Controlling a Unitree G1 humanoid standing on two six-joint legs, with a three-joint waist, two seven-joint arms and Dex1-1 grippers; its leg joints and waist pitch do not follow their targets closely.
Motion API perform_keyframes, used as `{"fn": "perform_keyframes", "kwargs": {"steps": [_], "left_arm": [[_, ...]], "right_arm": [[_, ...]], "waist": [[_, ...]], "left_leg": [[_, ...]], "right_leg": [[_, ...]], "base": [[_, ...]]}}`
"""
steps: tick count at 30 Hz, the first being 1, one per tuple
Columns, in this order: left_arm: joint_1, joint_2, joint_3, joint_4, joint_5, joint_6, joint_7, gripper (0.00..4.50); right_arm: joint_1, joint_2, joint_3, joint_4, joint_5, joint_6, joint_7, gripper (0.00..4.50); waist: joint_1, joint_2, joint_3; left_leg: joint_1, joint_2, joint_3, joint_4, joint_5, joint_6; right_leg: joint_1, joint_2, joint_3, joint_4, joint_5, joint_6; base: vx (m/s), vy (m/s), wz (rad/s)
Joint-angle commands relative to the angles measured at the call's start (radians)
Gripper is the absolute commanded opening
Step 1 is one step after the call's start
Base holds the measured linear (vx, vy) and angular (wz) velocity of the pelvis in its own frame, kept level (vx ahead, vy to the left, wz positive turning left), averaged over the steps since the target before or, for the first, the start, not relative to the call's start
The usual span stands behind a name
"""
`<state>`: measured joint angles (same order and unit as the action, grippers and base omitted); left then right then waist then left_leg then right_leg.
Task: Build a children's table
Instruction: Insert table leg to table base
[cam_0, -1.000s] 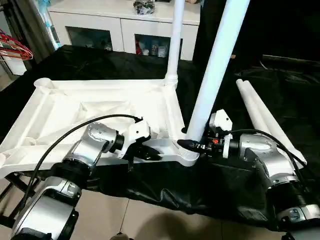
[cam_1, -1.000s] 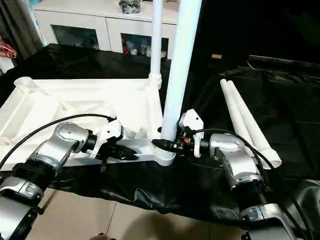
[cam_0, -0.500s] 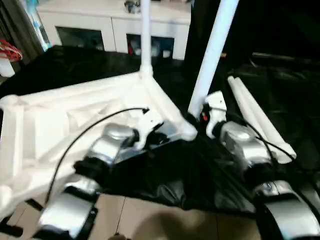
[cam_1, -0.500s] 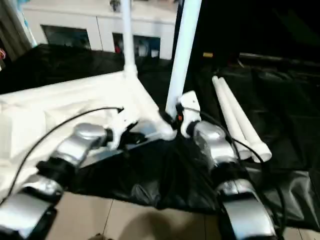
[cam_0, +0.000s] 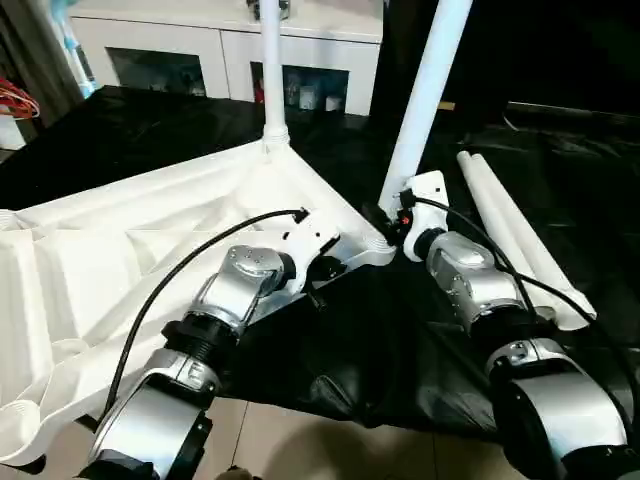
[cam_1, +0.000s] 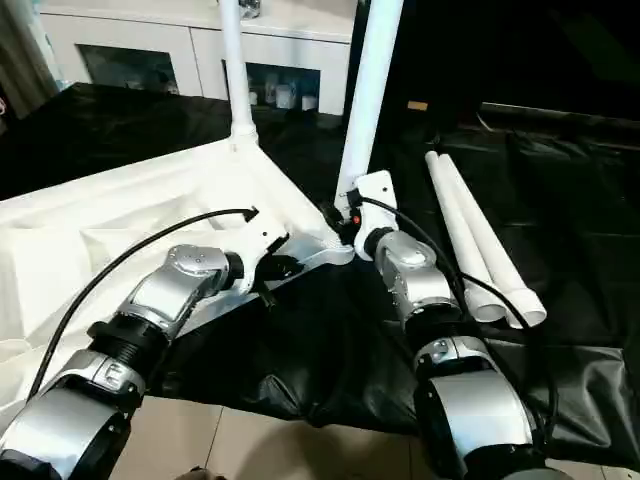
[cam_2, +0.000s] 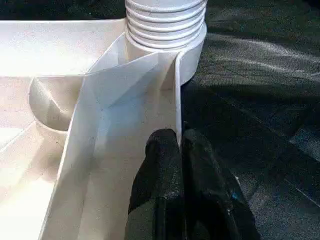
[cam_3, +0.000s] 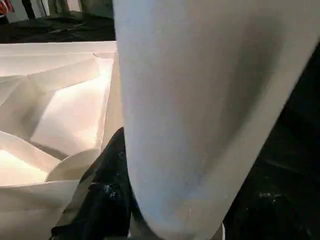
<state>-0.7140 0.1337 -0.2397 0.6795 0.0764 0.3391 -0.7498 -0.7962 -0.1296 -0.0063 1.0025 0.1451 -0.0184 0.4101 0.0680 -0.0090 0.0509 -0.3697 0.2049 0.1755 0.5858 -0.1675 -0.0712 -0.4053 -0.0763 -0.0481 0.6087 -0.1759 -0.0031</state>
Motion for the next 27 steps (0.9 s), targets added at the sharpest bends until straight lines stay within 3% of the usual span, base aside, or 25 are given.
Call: {"fn": "perform_keyframes", "kwargs": {"steps": [1, 6, 9, 12, 17, 27], "left_arm": [[-0.024, -0.011, -0.011, -0.104, -0.024, -0.056, -0.042, 0.00], [-0.005, 0.014, -0.027, -0.128, -0.027, -0.072, -0.088, 0.00], [0.004, 0.035, -0.038, -0.134, -0.027, -0.097, -0.127, 0.00], [0.013, 0.062, -0.049, -0.136, -0.034, -0.123, -0.184, 0.00], [0.026, 0.100, -0.065, -0.157, -0.060, -0.155, -0.293, 0.00], [0.046, 0.161, -0.098, -0.131, -0.103, -0.237, -0.524, 0.00]], "right_arm": [[0.035, 0.012, 0.004, 0.091, -0.017, 0.031, 0.004, 2.64], [0.032, 0.005, -0.002, 0.067, -0.004, -0.004, 0.076, 3.14], [0.039, -0.008, 0.001, 0.046, 0.001, -0.021, 0.128, 3.41], [0.056, -0.029, 0.005, 0.013, 0.005, -0.029, 0.189, 3.50], [0.106, -0.076, 0.043, -0.060, 0.003, -0.033, 0.346, 3.50], [0.234, -0.195, 0.117, -0.265, 0.028, 0.025, 0.675, 3.50]], "waist": [[0.002, 0.006, -0.060], [0.006, 0.006, -0.069], [0.013, 0.009, -0.074], [0.020, 0.009, -0.073], [0.028, 0.012, -0.068], [0.045, 0.017, -0.068]], "left_leg": [[0.011, 0.019, -0.005, -0.079, -0.334, -0.009], [0.002, 0.019, -0.001, -0.070, -0.234, 0.019], [-0.003, 0.018, 0.003, -0.059, -0.141, 0.064], [0.000, 0.020, 0.004, -0.059, -0.153, 0.075], [0.004, 0.024, 0.004, -0.063, -0.197, 0.054], [0.005, 0.027, 0.004, -0.063, -0.221, 0.044]], "right_leg": [[0.041, -0.057, 0.033, -0.082, -0.267, -0.216], [0.049, -0.056, 0.033, -0.065, -0.120, -0.250], [0.049, -0.052, 0.031, -0.049, 0.035, -0.287], [0.051, -0.055, 0.030, -0.050, 0.023, -0.293], [0.049, -0.054, 0.030, -0.055, -0.051, -0.282], [0.047, -0.053, 0.029, -0.055, -0.074, -0.274]], "base": [[0.000, 0.000, 0.00], [0.000, 0.000, 0.00], [0.000, 0.000, 0.00], [0.000, 0.000, 0.00], [0.000, 0.000, 0.00], [0.000, 0.000, 0.00]]}}
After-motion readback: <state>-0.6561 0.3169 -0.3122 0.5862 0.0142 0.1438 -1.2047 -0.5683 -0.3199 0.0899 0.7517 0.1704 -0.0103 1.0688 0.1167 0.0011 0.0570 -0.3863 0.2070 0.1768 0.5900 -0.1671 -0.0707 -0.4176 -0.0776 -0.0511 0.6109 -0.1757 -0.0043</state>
